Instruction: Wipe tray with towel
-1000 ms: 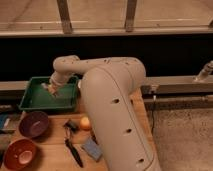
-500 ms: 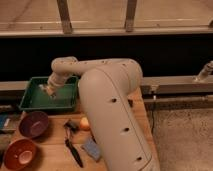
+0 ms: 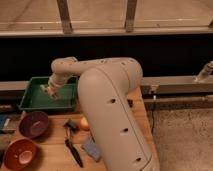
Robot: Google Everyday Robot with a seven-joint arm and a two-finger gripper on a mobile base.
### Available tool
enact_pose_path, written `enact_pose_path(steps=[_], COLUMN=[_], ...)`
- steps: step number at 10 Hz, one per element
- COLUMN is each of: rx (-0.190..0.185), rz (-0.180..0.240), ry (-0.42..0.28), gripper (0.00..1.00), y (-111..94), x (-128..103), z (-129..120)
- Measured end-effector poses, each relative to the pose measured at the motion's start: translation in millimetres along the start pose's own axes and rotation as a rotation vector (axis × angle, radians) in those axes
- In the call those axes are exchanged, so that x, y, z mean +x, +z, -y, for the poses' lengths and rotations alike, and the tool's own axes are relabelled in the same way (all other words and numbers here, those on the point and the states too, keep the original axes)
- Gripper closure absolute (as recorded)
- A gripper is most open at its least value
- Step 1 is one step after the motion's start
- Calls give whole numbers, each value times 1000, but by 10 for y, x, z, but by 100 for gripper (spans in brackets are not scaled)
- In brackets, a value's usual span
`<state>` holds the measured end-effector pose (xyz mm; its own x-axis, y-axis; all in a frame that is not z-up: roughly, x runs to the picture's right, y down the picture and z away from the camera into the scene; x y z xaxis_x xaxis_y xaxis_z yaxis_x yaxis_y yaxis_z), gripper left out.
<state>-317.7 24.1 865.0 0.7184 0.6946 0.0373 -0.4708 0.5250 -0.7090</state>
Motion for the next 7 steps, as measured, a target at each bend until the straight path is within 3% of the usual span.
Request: enact_pose_path(steps=[7], rx=[46], rz=[-25], ry=[93], gripper=[100], y=[112], x=[235], z=[259])
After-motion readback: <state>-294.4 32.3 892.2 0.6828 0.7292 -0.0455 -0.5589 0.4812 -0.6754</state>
